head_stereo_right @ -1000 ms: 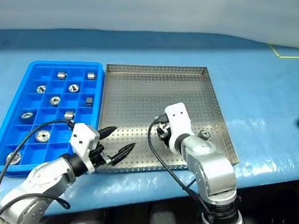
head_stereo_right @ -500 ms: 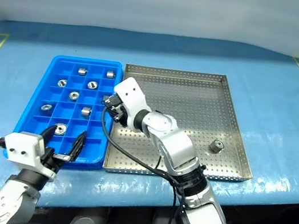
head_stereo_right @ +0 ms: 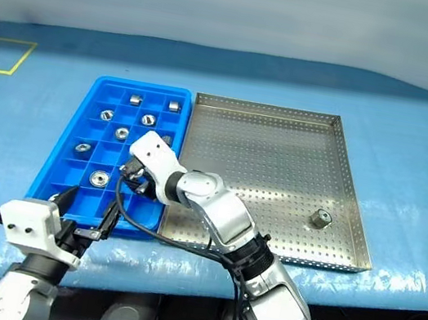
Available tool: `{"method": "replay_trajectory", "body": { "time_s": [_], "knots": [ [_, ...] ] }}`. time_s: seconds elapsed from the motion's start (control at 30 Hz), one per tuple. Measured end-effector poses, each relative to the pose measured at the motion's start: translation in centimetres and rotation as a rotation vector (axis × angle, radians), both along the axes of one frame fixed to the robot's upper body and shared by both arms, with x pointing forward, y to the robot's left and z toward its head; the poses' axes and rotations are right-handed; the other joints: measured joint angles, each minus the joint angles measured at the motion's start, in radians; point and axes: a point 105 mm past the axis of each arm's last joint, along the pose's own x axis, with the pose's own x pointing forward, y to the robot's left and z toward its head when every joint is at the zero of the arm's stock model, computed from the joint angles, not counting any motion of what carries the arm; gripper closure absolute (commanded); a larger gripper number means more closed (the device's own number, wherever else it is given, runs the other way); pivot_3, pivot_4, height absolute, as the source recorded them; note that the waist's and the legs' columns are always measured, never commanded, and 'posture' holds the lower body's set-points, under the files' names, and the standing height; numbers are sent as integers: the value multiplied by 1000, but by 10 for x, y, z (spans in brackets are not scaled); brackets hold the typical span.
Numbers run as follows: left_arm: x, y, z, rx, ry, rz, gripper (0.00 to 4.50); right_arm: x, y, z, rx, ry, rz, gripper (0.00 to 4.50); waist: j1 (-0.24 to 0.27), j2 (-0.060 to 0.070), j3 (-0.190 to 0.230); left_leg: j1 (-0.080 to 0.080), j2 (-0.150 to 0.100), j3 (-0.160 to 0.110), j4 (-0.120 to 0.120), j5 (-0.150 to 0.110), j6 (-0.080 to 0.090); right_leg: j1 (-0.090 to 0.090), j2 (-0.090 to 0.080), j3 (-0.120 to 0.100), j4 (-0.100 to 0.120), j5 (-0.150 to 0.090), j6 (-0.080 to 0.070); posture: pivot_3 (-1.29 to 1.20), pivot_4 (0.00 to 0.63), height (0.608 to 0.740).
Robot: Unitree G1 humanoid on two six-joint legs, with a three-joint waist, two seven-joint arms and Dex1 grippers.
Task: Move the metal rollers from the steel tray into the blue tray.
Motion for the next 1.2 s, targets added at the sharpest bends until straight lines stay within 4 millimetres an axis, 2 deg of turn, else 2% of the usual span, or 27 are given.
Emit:
{"method": "replay_trajectory", "body": {
  "time_s": [0.03,0.1,0.3,0.4,0.47,0.6,0.8,0.93,1.2],
  "knots": [
    [1,-1,1,0,-4,-4,0,1,-1,-1,-4,-2,-3,2766,0,0,0,0,0,0,0,0,0,0,0,0,0,0,0,350,150,740],
    [2,-3,2,0,-10,-19,0,1,-1,-1,-6,-5,-3,2003,-2,0,0,0,0,0,0,0,0,0,0,0,0,0,0,327,150,740],
    [9,-9,3,10,-21,-77,0,1,-6,4,10,-10,-32,93,-4,0,0,0,0,0,0,0,0,1,-1,-1,0,0,0,252,150,740],
    [14,-12,1,17,-14,-118,0,8,-15,8,23,-16,-86,18,-7,0,0,0,0,-1,1,0,0,1,-1,-1,0,0,0,199,150,740],
    [18,-14,1,21,-18,-140,0,17,-29,11,28,-19,-161,18,-16,0,0,0,0,0,1,0,-1,1,-1,-1,0,0,0,180,150,740],
    [28,-23,5,17,-38,-215,0,41,-67,19,61,-56,-377,18,-45,0,0,0,0,0,0,0,-1,1,-1,-1,0,0,0,80,150,740],
    [41,-36,0,3,-22,-336,0,68,-139,26,94,-109,-752,18,-106,1,-1,-1,0,0,0,0,-1,1,-1,0,0,1,1,-15,150,740],
    [47,-46,1,0,-29,-412,0,67,-173,22,93,-119,-908,18,-139,1,-1,0,0,1,0,0,0,1,-1,0,0,3,3,-66,150,740],
    [51,-58,-8,22,9,-531,0,48,-218,2,35,-84,-1091,18,-184,2,-1,1,-1,4,1,0,0,1,0,6,1,2,3,-125,150,740]
  ]
}}
